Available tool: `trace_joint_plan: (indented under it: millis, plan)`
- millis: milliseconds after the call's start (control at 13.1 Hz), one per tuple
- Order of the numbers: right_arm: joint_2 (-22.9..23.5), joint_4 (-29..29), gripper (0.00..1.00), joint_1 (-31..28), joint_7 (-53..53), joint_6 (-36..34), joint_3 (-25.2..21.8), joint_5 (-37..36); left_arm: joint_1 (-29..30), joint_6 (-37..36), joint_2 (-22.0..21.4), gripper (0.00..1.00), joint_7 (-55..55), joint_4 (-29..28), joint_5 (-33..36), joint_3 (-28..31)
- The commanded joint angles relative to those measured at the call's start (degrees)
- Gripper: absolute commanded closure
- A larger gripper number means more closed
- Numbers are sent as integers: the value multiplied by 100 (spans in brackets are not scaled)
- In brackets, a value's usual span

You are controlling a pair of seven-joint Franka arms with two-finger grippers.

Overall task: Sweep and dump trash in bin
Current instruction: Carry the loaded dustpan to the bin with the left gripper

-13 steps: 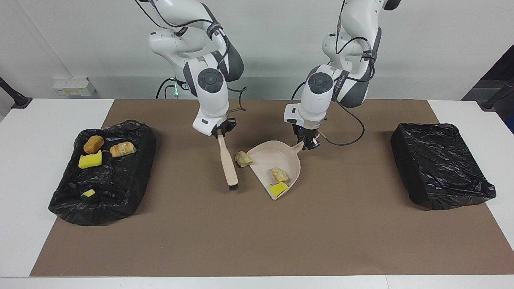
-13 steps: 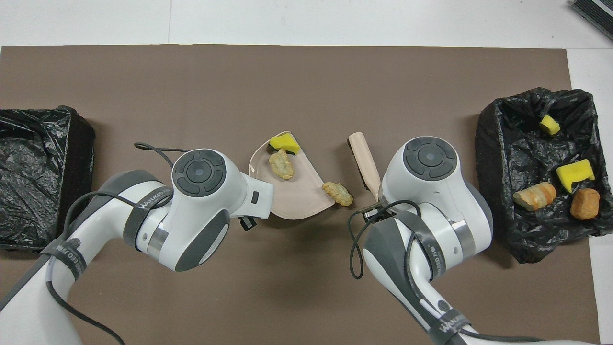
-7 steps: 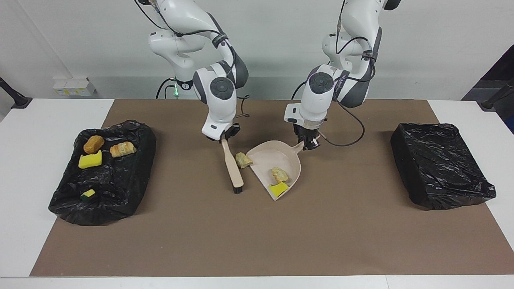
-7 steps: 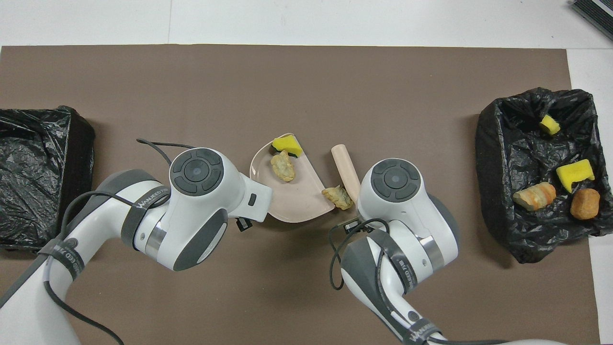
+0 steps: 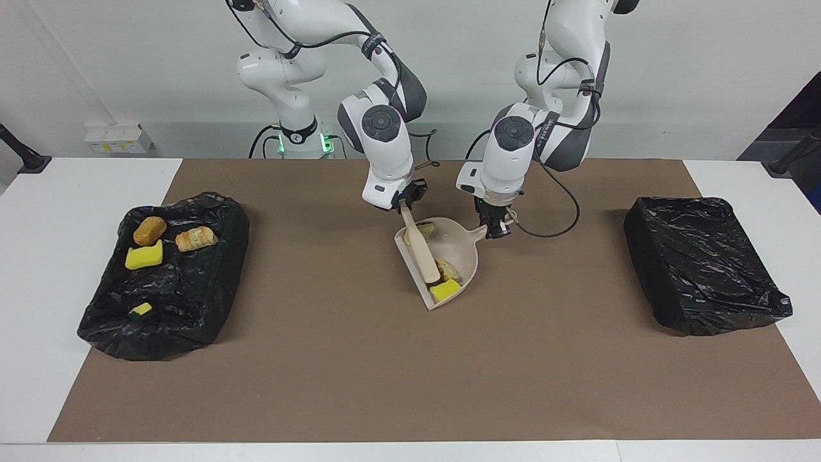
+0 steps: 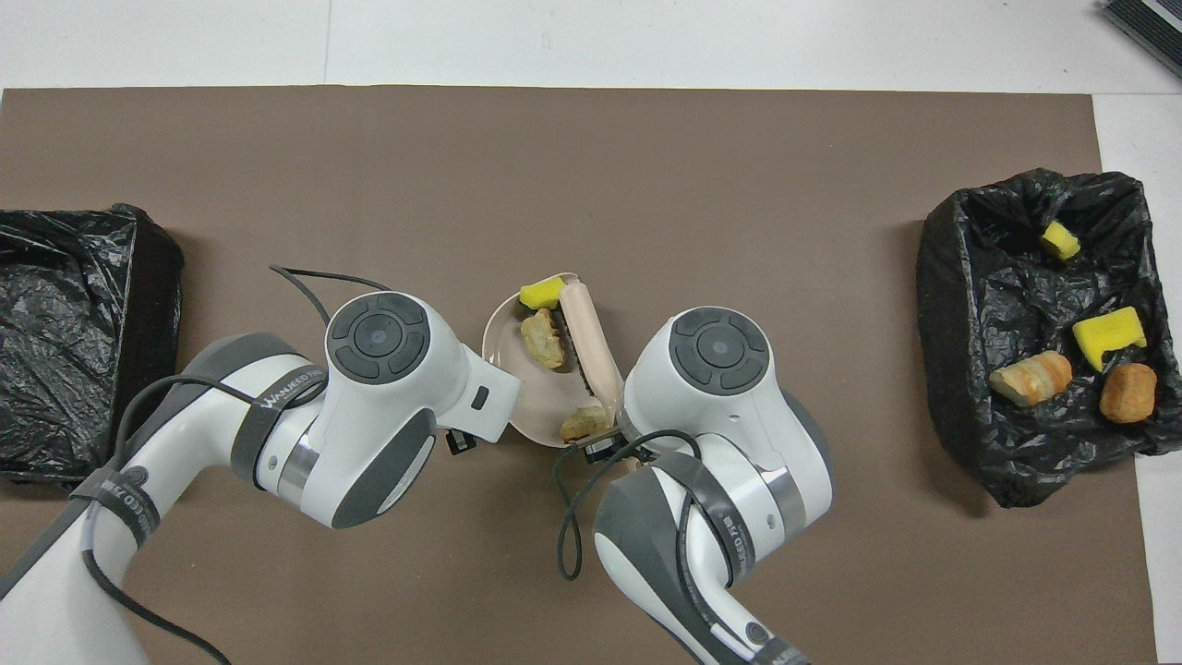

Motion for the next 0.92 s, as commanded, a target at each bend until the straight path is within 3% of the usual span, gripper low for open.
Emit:
trace_joint_plan:
  millis: [0, 458, 611, 840]
  plan:
    - [-245, 120, 100, -282, 21, -532, -7, 43, 18, -69, -219, 100, 190, -223, -92, 31]
    - [-518, 59, 100, -749, 21, -1316, -16, -677, 18, -77, -210, 100, 50, -188, -188, 206]
    - [-545, -73, 100, -767, -110, -1029, -16, -740, 18, -130, -201, 100, -440, -153, -337, 382]
    - [-107, -12, 100, -715, -216, -343, 28, -942, 18, -244, -297, 100, -1233, -57, -364, 777]
